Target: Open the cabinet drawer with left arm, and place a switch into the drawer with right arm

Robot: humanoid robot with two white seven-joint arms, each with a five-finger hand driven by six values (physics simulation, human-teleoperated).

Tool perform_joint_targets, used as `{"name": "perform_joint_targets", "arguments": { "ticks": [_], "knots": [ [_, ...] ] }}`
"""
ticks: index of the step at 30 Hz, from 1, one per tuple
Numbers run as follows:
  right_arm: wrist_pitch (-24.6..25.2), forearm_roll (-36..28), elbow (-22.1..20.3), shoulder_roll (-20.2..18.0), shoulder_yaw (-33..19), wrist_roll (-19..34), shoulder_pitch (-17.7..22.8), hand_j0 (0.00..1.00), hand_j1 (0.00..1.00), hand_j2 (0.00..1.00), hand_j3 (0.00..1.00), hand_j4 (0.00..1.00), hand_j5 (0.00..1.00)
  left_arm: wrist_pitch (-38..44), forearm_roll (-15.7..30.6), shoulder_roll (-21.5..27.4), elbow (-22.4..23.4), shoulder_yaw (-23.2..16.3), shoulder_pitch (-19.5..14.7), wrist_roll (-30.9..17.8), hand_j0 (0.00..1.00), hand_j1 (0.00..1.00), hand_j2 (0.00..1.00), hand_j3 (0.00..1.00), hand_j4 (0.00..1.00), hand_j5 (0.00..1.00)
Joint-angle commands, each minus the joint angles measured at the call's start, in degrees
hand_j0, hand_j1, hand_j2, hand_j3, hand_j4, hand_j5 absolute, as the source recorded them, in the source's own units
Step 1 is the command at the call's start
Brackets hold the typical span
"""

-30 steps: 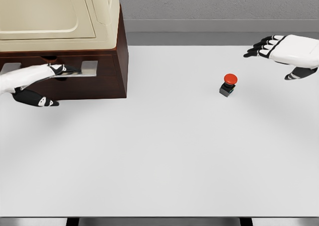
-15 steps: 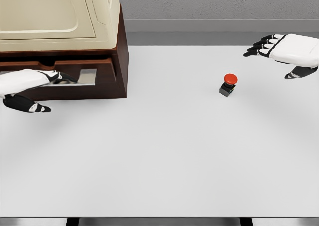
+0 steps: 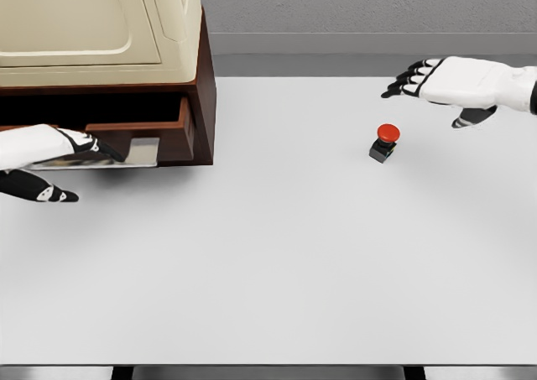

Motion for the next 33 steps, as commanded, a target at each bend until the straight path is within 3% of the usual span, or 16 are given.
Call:
{"name": "perform_joint_targets", "arguments": {
  "ticks": [1, 14, 26, 33],
  "knots": [
    [0.1, 1.5, 4.6, 2.6, 3.0, 0.0, 0.0, 1.00, 1.00, 1.00, 1.00, 1.00, 1.00, -1.1, 1.0, 0.4, -0.1, -0.1, 0.0, 0.0, 0.79, 0.79, 0.79, 0.79, 0.79, 0.79],
    [0.1, 4.1, 9.4, 6.8, 7.9, 0.0, -3.0, 1.00, 1.00, 1.00, 1.00, 1.00, 1.00, -11.9, 6.4, 5.9, -0.1, -0.1, 3.0, 0.0, 0.80, 0.80, 0.80, 0.80, 0.80, 0.80],
    [0.1, 5.2, 12.8, 8.6, 12.1, 0.0, -4.6, 1.00, 1.00, 1.00, 1.00, 1.00, 1.00, -11.9, 10.2, 11.3, -0.1, -0.3, 6.5, 0.0, 0.80, 0.80, 0.80, 0.80, 0.80, 0.80],
    [0.1, 6.0, 15.0, 9.4, 12.0, 0.0, -5.7, 1.00, 1.00, 1.00, 1.00, 1.00, 1.00, -11.9, 18.4, 18.8, -0.1, -1.2, 6.7, 0.0, 0.81, 0.81, 0.81, 0.81, 0.81, 0.81]
  ]
}}
